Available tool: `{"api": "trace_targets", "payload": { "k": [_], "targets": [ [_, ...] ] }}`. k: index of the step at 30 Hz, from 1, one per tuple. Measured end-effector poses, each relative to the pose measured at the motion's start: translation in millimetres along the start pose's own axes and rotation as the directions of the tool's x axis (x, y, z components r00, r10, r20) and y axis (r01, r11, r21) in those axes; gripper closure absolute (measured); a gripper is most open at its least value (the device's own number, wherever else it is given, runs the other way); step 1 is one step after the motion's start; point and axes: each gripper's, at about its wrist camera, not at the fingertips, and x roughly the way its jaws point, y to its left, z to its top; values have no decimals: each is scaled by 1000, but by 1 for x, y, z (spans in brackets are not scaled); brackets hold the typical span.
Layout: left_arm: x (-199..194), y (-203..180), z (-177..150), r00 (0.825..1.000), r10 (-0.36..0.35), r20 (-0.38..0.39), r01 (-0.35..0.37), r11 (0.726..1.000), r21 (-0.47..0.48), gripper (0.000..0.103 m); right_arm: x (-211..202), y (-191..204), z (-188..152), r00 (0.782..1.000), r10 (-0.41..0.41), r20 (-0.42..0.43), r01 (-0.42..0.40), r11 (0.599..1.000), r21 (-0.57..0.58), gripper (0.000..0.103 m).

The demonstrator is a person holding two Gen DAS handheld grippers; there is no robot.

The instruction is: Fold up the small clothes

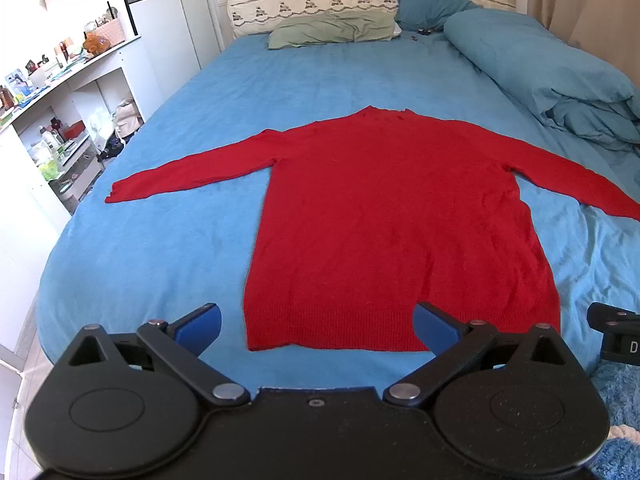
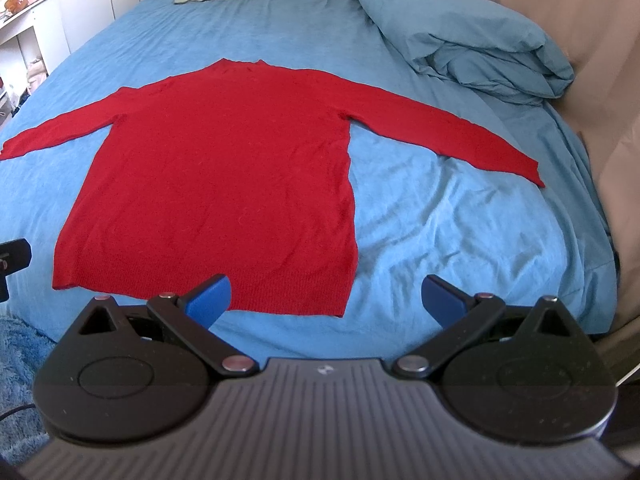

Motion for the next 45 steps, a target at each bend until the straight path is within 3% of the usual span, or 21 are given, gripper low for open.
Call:
{"api": "trace_targets", "payload": {
  "k": [45],
  "targets": [
    [0,-2,5,1000,-11,-11,11,1000,1,0,0,3,0,1000,-4,-3,4,1000,1,0]
  ]
}}
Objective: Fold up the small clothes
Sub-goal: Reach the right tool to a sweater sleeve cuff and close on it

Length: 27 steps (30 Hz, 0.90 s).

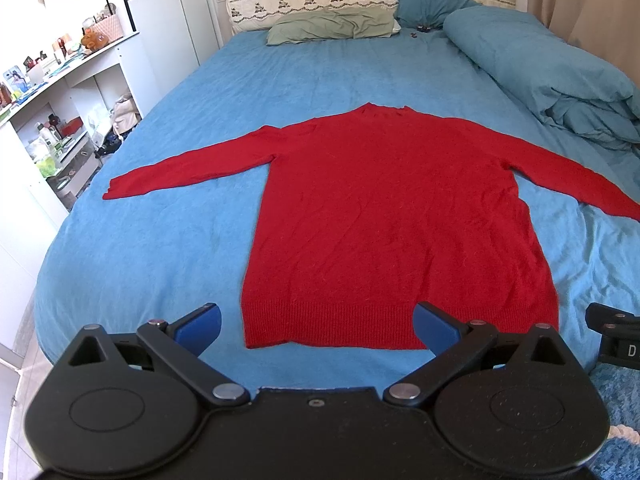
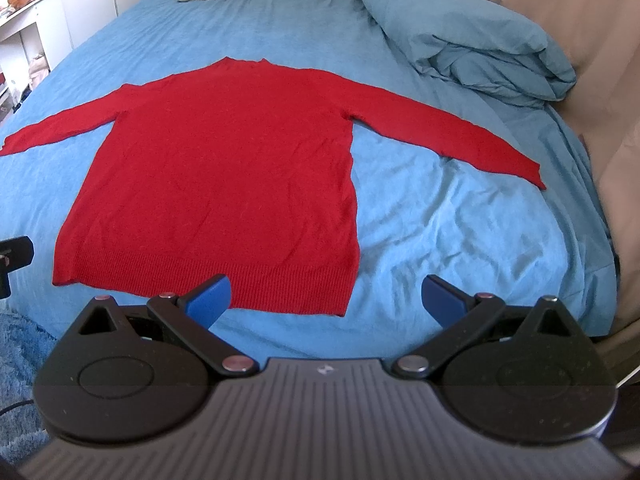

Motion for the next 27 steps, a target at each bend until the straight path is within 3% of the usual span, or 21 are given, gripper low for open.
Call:
{"api": "trace_targets", "payload": {
  "k": [4,8,14,21,27],
  "targets": [
    [-1,-9,22,999,-29,38,28,999,30,0,-1,-8,10,1000,-15,8,15,1000,25,0],
    [7,-29,64,991,-73,115,65,995,71,0,3,-31,33,998,-40,39,37,996,82,0],
    [58,-71,139,973,-147,175,129,985,112,0,42,-88,83,987,-129,99,104,968,228,0],
    [153,-130,211,962,-242,127,223,964,146,0,115,-162,129,955,-262,136,196,908,370,0],
    [239,-179,237,955,-294,52,281,944,176,0,210,-212,141,938,-330,104,237,831,504,0]
  ]
}}
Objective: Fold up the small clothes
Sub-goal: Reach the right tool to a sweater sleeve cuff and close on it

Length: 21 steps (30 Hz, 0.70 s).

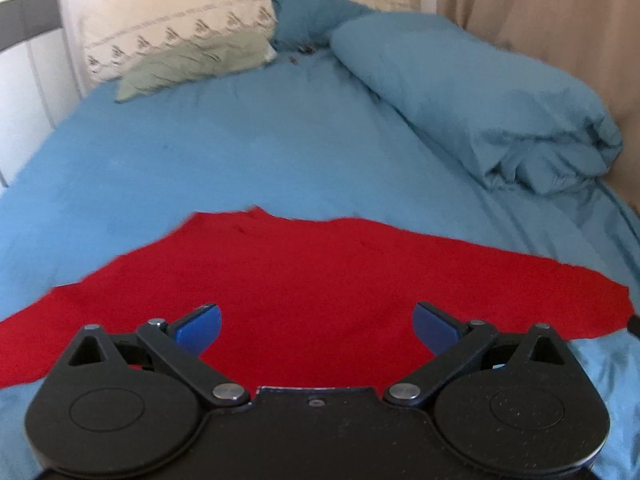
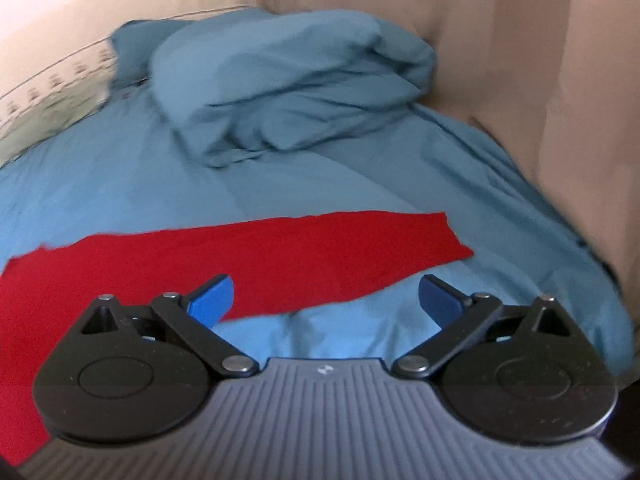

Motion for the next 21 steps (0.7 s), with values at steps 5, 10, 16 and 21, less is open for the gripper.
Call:
{"api": "trace_targets", "payload": {
  "k": [5,10,16,21],
  "targets": [
    [74,-6,-3,997,-21,-68,20,1000,-9,1,69,-13,-15,998,-68,-8,68,992,110,0],
    [122,-17,-7,996,-5,-89,7,1000,19,2,114,-27,-32,992,-122,-25,124,975,186,5],
    [160,-25,-5,992,-22,-126,23,1000,2,6,138,-45,-38,993,-114,27,100,946,309,10],
    [176,-35,6,992,-15,-128,15,1000,5,6,153,-58,-24,993,-108,41,84,919,385,42]
  ]
}}
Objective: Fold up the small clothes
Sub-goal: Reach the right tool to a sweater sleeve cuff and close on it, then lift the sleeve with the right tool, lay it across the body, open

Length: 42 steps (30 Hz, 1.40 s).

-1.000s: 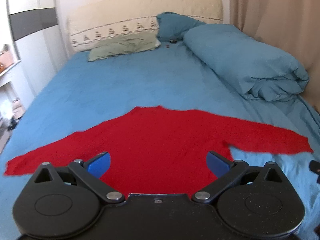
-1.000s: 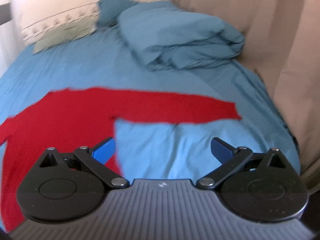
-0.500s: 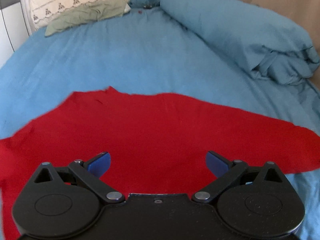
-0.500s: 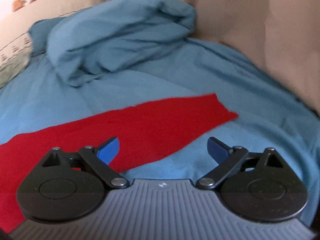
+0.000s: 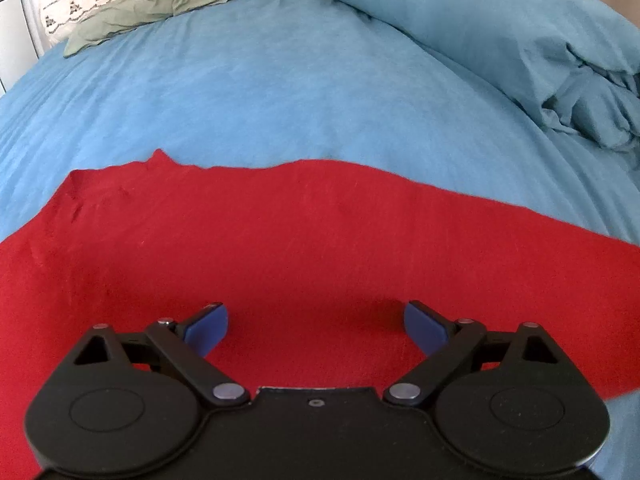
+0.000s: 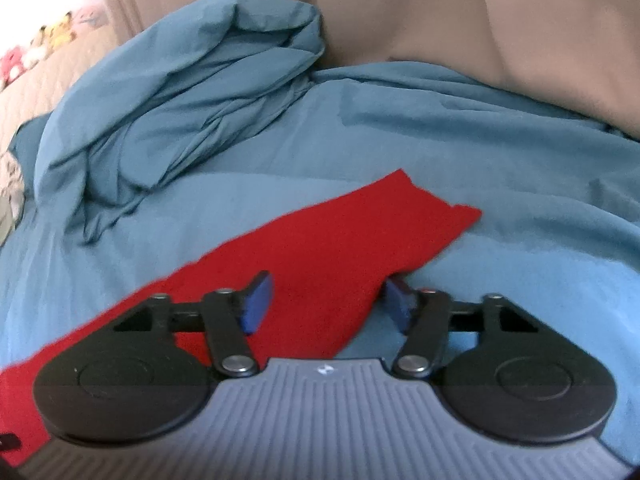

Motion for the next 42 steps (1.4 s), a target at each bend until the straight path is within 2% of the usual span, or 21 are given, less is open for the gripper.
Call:
{"api": "trace_targets", "payload": {
  "k": [1,3,5,10,13,15,18,20,24,25,26,27,30,31,32,34,35,37,38,40,42],
  "targets": [
    [3,-2,3,1000,2,-8,-2,1000,1,6,3,-1,4,1000,-6,-3,6,1000,9,49],
    [8,-5,7,1000,15,-24,-15,1000,11,4,7,0,10,1000,-18,-12,18,1000,1,73],
    [15,-6,10,999,28,-36,-28,1000,13,3,6,6,15,1000,-9,-17,9,1000,-30,81],
    [17,0,17,998,7,-66,-8,1000,-9,1,-15,36,28,999,51,15,-49,994,-94,81],
    [-1,21,23,998,-43,-37,41,998,-55,1,-34,70,38,988,152,21,-149,984,-97,81],
    [-22,43,27,999,-44,-6,43,997,-59,1,-49,104,42,969,244,32,-238,963,-122,82],
    [-56,93,28,999,-12,34,16,996,-91,1,-84,173,36,913,406,38,-390,897,-211,81],
    [-78,134,23,996,44,73,-35,992,-123,1,-112,223,17,851,525,21,-498,819,-284,81],
    [-110,215,-6,970,215,117,-190,962,-197,0,-156,310,-62,702,701,-127,-675,597,-434,82],
    [-112,233,-15,964,241,109,-214,952,-220,0,-162,328,-94,674,714,-190,-698,532,-478,82],
    [-112,251,-26,963,254,91,-225,942,-247,0,-164,343,-129,659,706,-259,-711,472,-520,82],
    [-111,267,-36,966,251,65,-224,934,-278,0,-162,355,-164,658,680,-324,-713,423,-559,82],
    [-100,296,-61,980,198,-18,-192,917,-351,0,-153,371,-251,687,569,-453,-684,295,-667,82],
    [-98,301,-67,983,179,-30,-178,914,-364,0,-151,370,-272,699,542,-466,-669,267,-693,82],
    [-96,302,-71,985,168,-34,-168,913,-371,0,-154,367,-286,717,549,-431,-629,243,-738,81],
    [-95,296,-73,987,158,-24,-156,919,-362,0,-163,367,-294,726,564,-393,-579,192,-793,79],
    [-95,291,-74,988,157,-14,-151,924,-350,0,-166,368,-294,730,564,-387,-566,180,-805,73],
    [-94,282,-69,990,141,6,-132,937,-322,0,-169,362,-287,732,571,-372,-544,161,-824,46],
    [-94,273,-64,992,126,17,-115,946,-302,0,-169,356,-284,733,579,-356,-530,160,-833,23],
    [-94,252,-55,994,103,43,-89,966,-243,0,-174,339,-271,724,610,-322,-512,162,-844,18],
    [-94,225,-44,993,90,70,-78,985,-157,0,-172,322,-255,735,599,-319,-514,184,-838,19]
  ]
}}
